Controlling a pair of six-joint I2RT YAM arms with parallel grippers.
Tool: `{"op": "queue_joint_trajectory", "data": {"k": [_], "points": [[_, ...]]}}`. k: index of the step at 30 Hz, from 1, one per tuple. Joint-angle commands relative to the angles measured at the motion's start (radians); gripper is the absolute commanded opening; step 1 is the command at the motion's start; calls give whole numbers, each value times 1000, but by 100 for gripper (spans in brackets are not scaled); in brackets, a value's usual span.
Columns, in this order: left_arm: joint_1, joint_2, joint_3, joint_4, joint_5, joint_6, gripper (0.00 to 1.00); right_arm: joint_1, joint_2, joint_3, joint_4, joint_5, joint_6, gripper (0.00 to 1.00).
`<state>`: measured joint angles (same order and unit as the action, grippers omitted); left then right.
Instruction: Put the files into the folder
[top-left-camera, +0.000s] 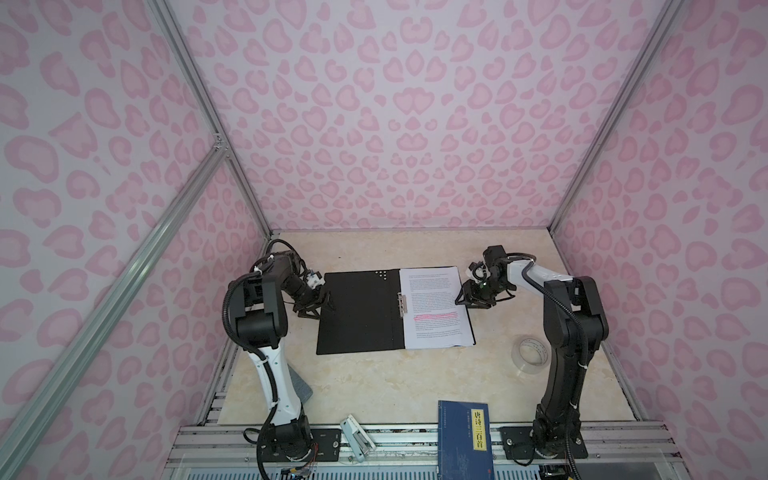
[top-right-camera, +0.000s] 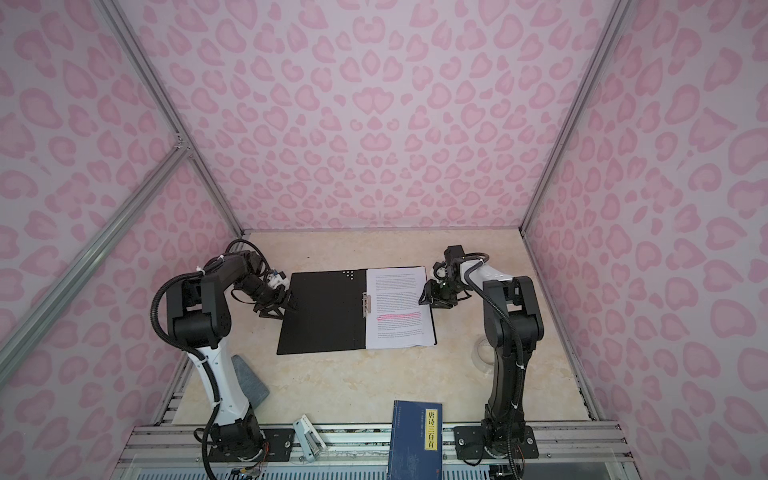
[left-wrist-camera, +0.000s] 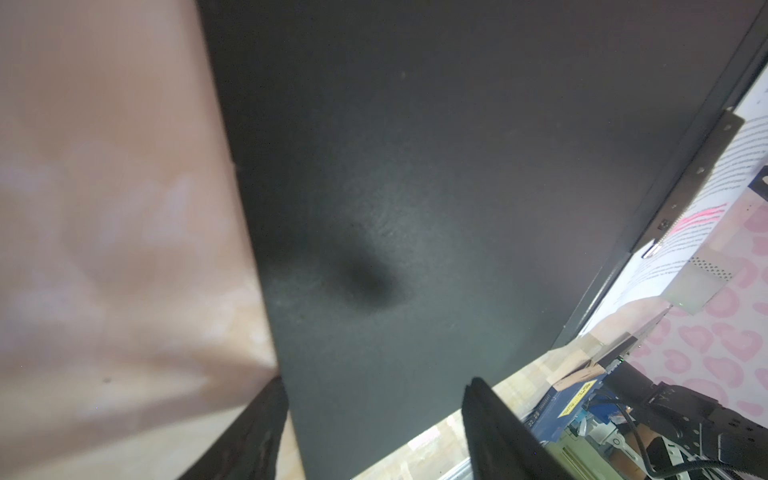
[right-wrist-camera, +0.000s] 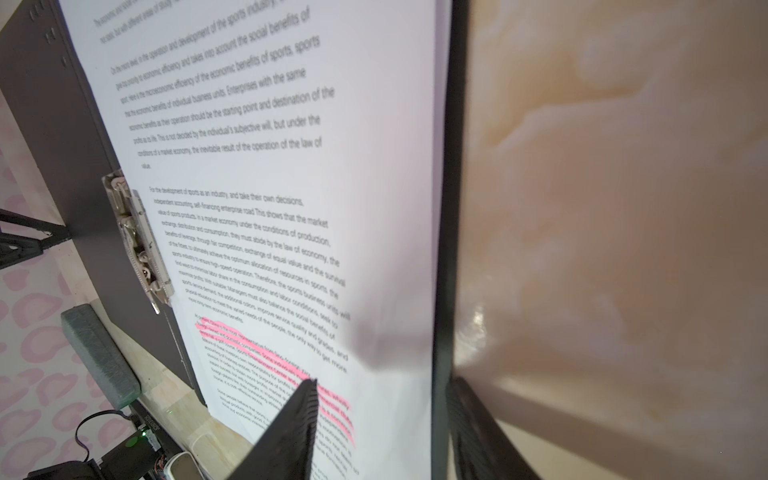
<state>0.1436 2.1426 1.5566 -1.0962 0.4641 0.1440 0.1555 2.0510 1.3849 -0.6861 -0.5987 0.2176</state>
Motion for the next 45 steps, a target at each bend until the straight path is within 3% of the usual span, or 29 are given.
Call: {"op": "queue_joint_trajectory", "data": {"k": [1, 12, 30, 45], "points": [[-3, 5, -13, 19, 23, 35, 70, 10, 30, -16, -62, 67, 5, 53], [1, -62, -24, 4, 109, 77, 69, 10, 32, -16, -73, 66, -1, 53], [19, -53, -24, -60, 284, 150, 67, 10, 35, -13, -91, 64, -9, 53], [33, -62, -9, -132, 359, 231, 67, 13, 37, -3, -99, 65, -10, 53]]}}
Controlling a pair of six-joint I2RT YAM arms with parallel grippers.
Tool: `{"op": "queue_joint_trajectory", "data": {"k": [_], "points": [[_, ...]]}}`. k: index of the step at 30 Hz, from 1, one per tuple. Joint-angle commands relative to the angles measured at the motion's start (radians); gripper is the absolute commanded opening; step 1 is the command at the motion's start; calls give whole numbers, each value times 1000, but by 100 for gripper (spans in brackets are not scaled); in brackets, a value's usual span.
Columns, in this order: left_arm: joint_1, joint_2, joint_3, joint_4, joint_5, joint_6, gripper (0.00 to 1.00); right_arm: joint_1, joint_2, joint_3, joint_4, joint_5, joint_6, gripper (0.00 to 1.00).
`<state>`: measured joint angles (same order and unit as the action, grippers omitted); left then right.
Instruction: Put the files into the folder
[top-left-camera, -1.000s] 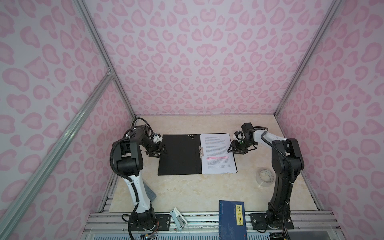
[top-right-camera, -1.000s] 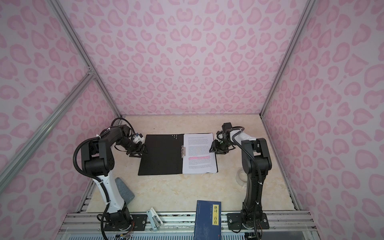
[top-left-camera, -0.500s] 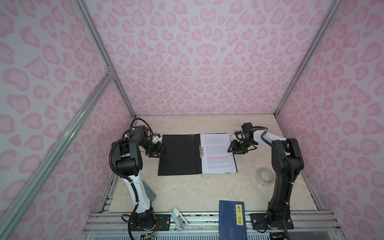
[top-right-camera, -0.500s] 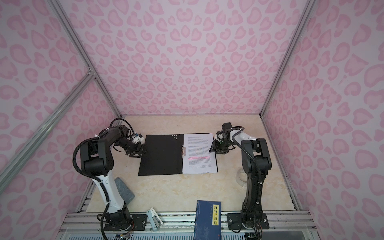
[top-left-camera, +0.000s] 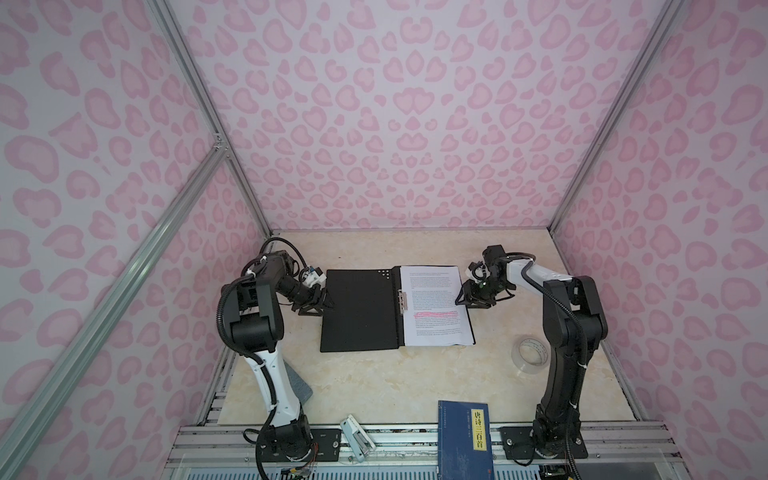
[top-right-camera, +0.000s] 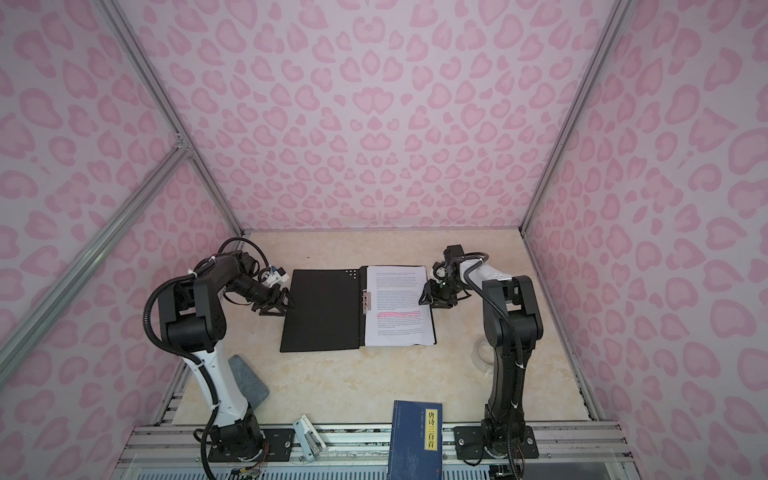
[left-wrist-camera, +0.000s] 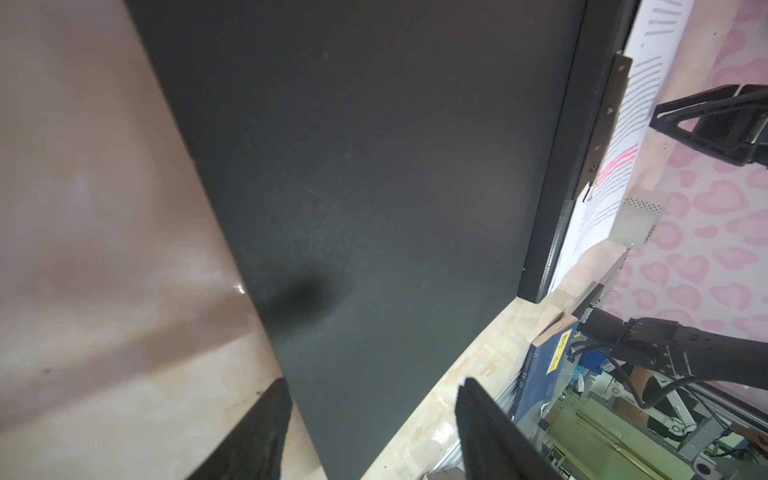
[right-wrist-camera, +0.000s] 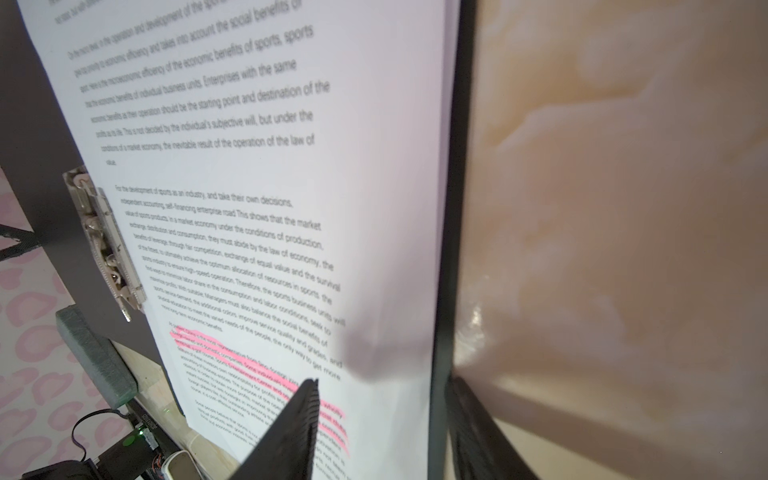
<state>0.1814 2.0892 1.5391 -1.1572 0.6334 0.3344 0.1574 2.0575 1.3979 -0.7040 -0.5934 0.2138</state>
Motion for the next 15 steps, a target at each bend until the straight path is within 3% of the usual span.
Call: {"op": "queue_joint_trajectory", "data": {"k": [1, 15], "points": [[-4, -9, 10, -76, 193, 44, 67, 11, 30, -13, -84, 62, -7, 53], [-1, 11, 22, -148, 276, 110, 66, 11, 41, 1, -111, 92, -20, 52]]}}
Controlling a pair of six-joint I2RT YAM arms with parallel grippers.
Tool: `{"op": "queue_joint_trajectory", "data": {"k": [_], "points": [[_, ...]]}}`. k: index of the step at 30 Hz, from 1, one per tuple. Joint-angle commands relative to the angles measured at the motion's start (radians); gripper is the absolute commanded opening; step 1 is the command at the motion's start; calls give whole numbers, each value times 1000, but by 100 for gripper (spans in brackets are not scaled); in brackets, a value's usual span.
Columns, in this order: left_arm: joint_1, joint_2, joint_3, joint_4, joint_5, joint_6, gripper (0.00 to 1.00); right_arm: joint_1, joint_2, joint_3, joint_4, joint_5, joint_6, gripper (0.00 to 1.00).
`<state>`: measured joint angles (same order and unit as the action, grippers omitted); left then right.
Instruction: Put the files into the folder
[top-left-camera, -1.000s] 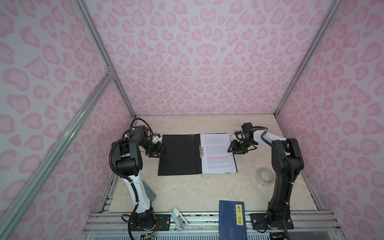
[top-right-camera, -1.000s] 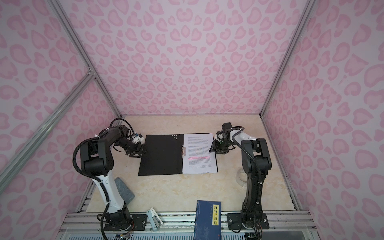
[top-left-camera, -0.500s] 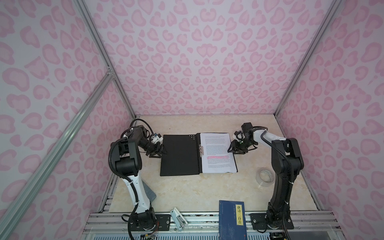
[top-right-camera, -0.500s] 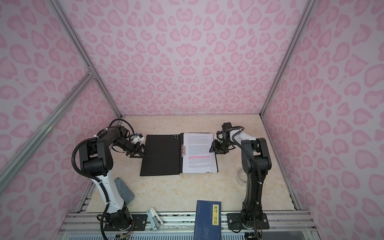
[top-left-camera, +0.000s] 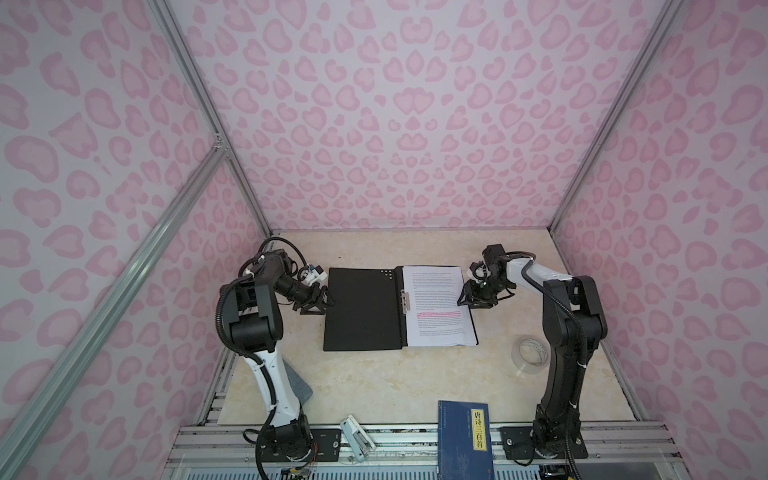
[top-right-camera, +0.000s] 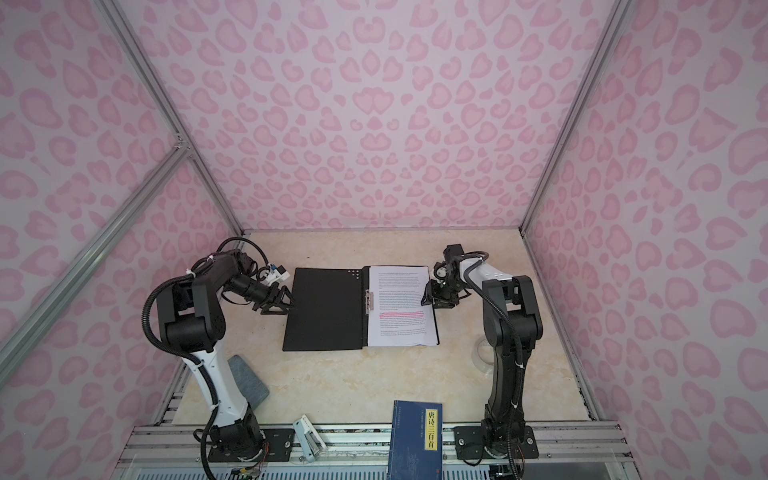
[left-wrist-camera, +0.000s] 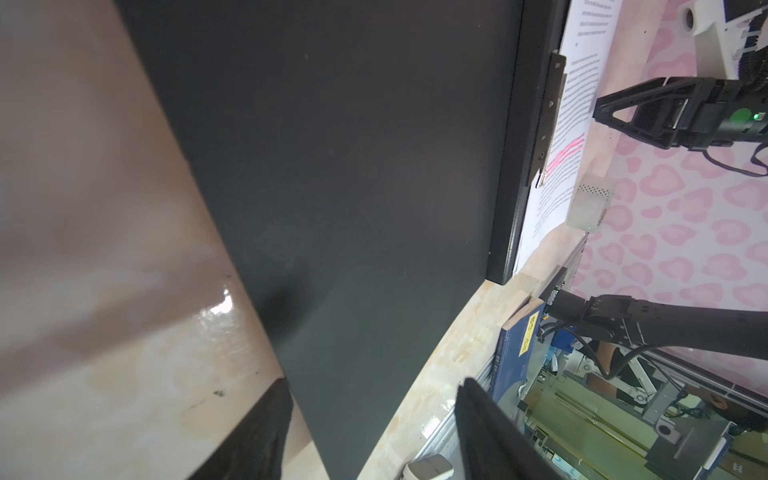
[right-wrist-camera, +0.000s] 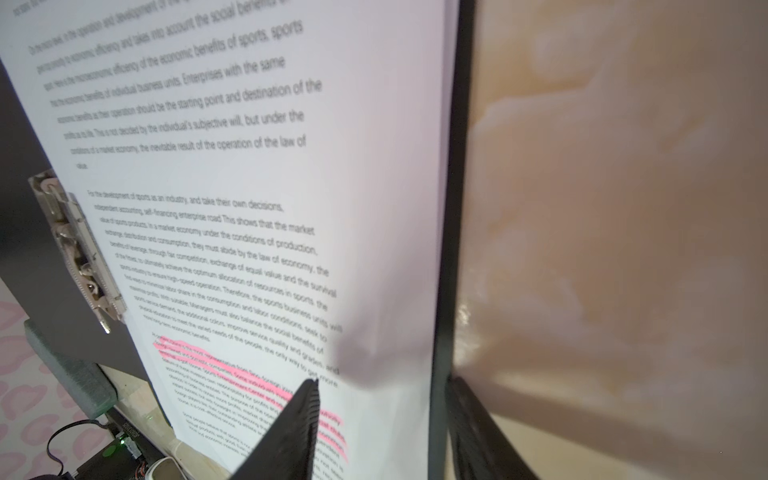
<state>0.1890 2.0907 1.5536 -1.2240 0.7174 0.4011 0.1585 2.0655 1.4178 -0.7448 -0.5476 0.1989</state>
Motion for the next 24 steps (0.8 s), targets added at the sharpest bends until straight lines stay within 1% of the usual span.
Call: {"op": "queue_joint_trajectory", "data": {"k": [1, 7, 18, 24], "points": [[-8, 12, 11, -87, 198, 47, 66, 10, 36, -16, -75, 53, -6, 52], [-8, 22, 35, -137, 252, 81, 66, 10, 45, -9, -82, 67, -9, 52], [-7, 35, 61, -227, 323, 184, 66, 12, 53, -5, -85, 61, -8, 52], [-8, 36, 85, -253, 333, 201, 66, 12, 53, -2, -84, 60, -6, 52]]}}
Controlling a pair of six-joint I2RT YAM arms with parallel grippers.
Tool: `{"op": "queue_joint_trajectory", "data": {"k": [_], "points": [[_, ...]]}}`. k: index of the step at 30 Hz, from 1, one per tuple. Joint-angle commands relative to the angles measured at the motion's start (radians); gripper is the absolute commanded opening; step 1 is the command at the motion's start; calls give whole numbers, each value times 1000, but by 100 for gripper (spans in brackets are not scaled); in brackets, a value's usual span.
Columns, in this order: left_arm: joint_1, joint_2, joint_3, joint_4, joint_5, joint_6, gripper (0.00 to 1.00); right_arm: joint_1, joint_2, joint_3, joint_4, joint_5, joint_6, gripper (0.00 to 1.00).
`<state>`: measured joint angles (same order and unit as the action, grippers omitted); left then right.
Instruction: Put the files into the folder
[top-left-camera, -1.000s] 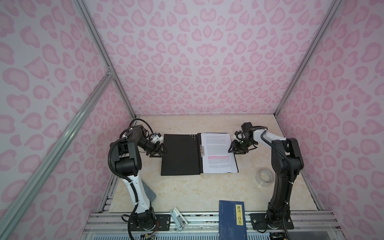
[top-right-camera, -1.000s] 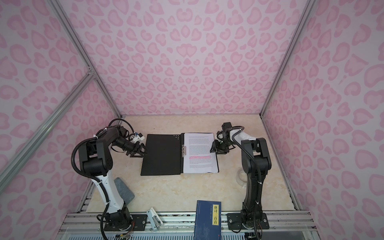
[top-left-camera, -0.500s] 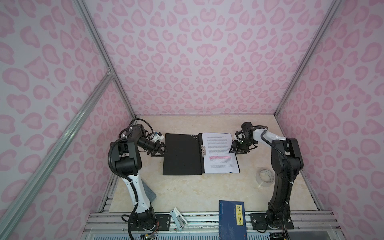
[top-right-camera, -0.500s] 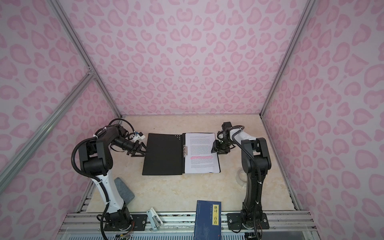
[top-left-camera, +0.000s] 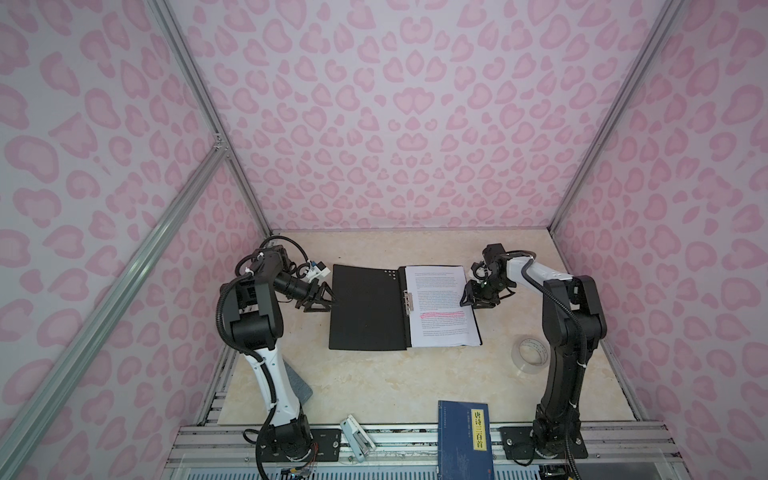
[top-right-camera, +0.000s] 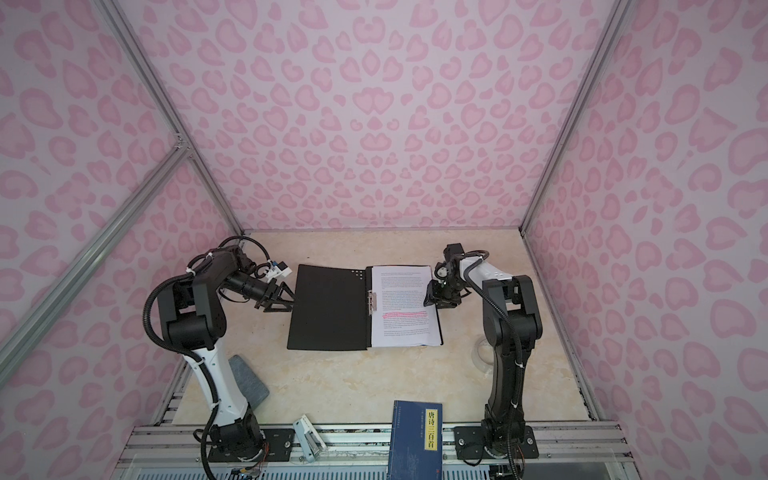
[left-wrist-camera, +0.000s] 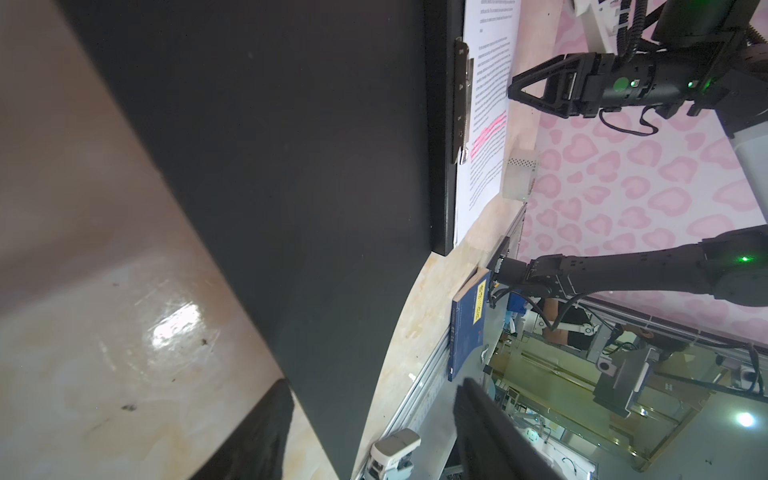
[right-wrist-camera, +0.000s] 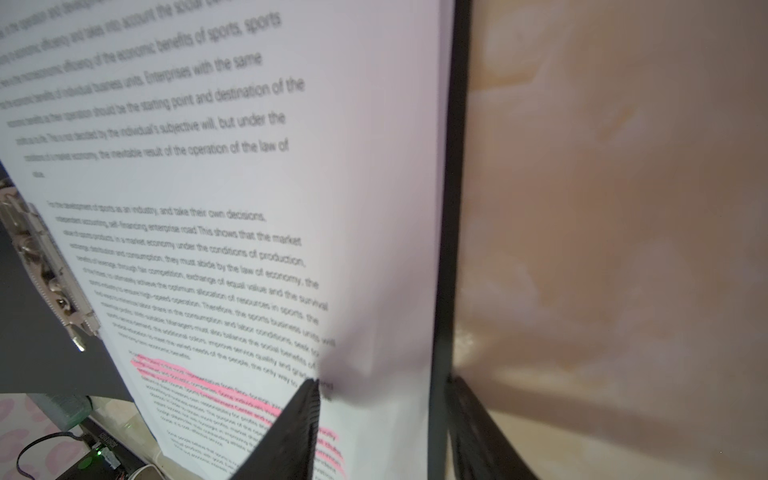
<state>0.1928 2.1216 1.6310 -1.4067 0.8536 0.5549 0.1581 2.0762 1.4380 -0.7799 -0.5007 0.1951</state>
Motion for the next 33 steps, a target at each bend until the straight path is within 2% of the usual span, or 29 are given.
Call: {"op": "queue_joint_trajectory", "data": {"k": [1, 33], "points": [[-11, 5, 8, -71, 198, 50, 66, 11, 41, -25, -49, 12, -2, 52], [-12, 12, 81, -208, 291, 157, 65, -2, 40, -17, -51, 8, 3, 52]]}}
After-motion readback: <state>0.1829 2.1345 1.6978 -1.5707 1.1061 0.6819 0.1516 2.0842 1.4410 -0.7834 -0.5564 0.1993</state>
